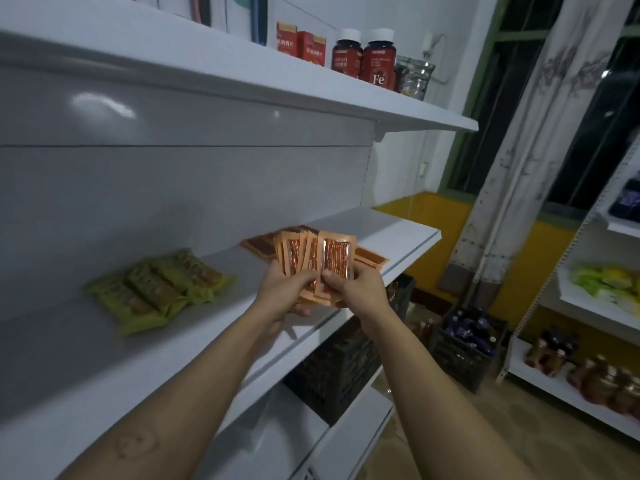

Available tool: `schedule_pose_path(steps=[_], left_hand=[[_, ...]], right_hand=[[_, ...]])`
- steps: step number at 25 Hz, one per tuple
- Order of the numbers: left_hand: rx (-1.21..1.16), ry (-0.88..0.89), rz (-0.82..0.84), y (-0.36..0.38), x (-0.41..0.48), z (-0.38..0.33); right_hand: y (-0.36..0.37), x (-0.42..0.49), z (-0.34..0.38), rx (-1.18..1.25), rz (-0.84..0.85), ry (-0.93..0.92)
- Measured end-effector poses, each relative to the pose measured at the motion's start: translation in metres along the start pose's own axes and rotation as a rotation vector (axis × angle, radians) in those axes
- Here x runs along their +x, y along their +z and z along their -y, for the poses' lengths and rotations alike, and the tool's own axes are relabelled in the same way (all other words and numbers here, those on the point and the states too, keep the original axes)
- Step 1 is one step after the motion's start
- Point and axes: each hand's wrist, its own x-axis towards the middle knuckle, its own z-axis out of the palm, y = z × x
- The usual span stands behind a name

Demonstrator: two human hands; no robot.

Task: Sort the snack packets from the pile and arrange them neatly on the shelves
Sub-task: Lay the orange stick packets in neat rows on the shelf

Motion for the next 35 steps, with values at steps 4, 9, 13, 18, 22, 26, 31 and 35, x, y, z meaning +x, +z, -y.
schedule_pose_path(steps=[4,9,13,18,22,26,31,35], left_hand=[[0.012,0.001,-0.016,0.003,0.045,0.009],[0.013,0.054,-0.135,0.010,0.096,0.018],[0.030,0.110,-0.332,0.015,0.143,0.013],[0.061,0.107,-0.614,0.038,0.191,0.022],[0.115,0.125,-0.714,0.056,0.208,0.028],[0.104,0.105,-0.791,0.076,0.204,0.031],[0.097,0.079,-0.880,0.099,0.202,0.034],[0.089,0.071,-0.910,0.108,0.211,0.032]], right_hand=[[-0.003,0.048,-0.012,0.027,-0.011,0.031],[-0.018,0.114,-0.028,-0.005,-0.012,0.013],[-0.045,0.190,-0.044,-0.080,0.028,0.030],[-0.078,0.283,-0.063,-0.085,0.182,-0.028],[-0.087,0.350,-0.075,-0.138,0.262,-0.149],[-0.076,0.394,-0.068,-0.208,0.416,-0.176],[-0.040,0.434,-0.066,-0.204,0.620,-0.129],[-0.014,0.454,-0.069,-0.088,0.650,-0.044]])
